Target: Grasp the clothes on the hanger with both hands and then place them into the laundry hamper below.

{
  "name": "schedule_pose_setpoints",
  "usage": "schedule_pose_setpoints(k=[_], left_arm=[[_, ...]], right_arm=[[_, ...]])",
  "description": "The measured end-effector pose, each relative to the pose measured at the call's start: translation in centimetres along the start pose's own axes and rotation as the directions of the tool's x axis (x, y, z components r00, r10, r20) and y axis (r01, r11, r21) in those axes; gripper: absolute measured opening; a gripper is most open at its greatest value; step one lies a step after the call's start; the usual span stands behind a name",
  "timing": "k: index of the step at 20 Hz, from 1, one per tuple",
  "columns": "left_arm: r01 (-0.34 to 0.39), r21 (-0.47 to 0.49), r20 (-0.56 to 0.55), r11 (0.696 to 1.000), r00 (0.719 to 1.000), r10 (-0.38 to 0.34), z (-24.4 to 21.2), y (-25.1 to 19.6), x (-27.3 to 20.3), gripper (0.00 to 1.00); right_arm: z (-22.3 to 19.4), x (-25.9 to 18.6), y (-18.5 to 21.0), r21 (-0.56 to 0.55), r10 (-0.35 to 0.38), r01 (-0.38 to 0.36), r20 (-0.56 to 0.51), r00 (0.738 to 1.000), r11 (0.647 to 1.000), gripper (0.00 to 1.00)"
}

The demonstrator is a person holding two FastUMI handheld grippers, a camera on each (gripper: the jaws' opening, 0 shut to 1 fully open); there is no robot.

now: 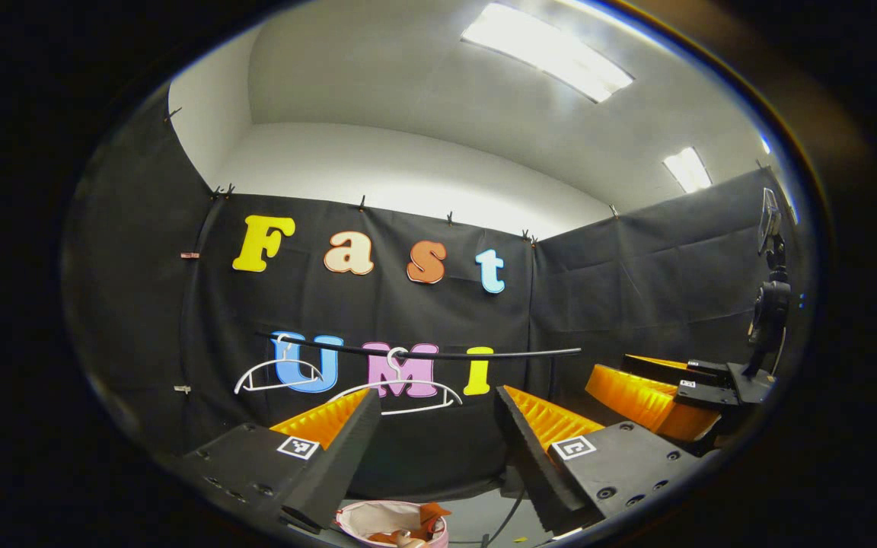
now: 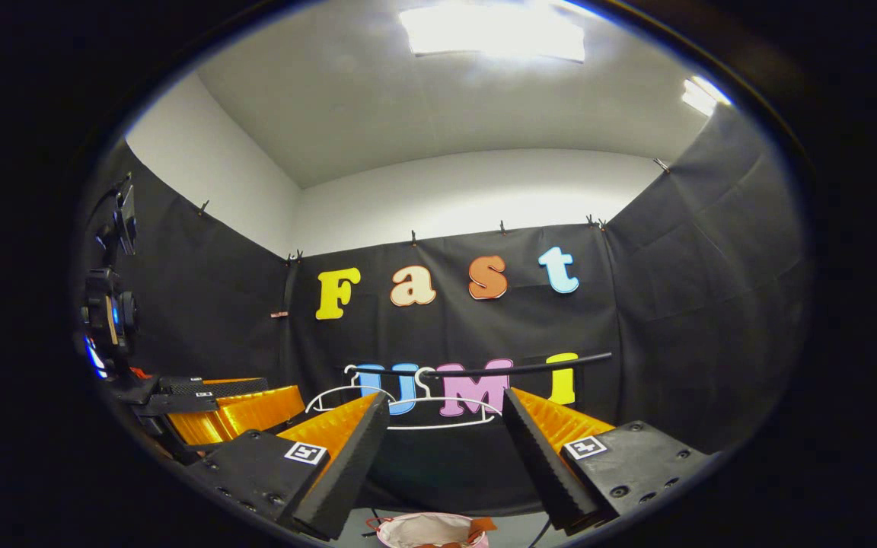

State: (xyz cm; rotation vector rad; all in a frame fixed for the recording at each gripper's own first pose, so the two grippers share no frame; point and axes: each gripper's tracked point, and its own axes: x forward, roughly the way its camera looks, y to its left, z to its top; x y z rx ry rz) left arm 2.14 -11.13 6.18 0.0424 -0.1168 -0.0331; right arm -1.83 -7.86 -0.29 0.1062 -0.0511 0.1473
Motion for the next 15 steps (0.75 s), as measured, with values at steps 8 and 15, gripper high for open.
schedule_pose_setpoints(k=[8,15], left_arm=[[0.009,-0.038,-0.006,0.999,1.0,-0.009,0.1,0.2,0.3,0.95],[0.027,-0.067,-0.004,0.997,1.0,-0.027,0.0,0.1,0.1,0.95]], right_arm=[[-1.0,-0.3,1.2,-0.032,0.023,-0.024,-0.03,0.999,0.999,0.97],[-0.6,-0.7,1.1,-0.045,0.018,-0.019,-0.023,1.0,0.999,0.97]])
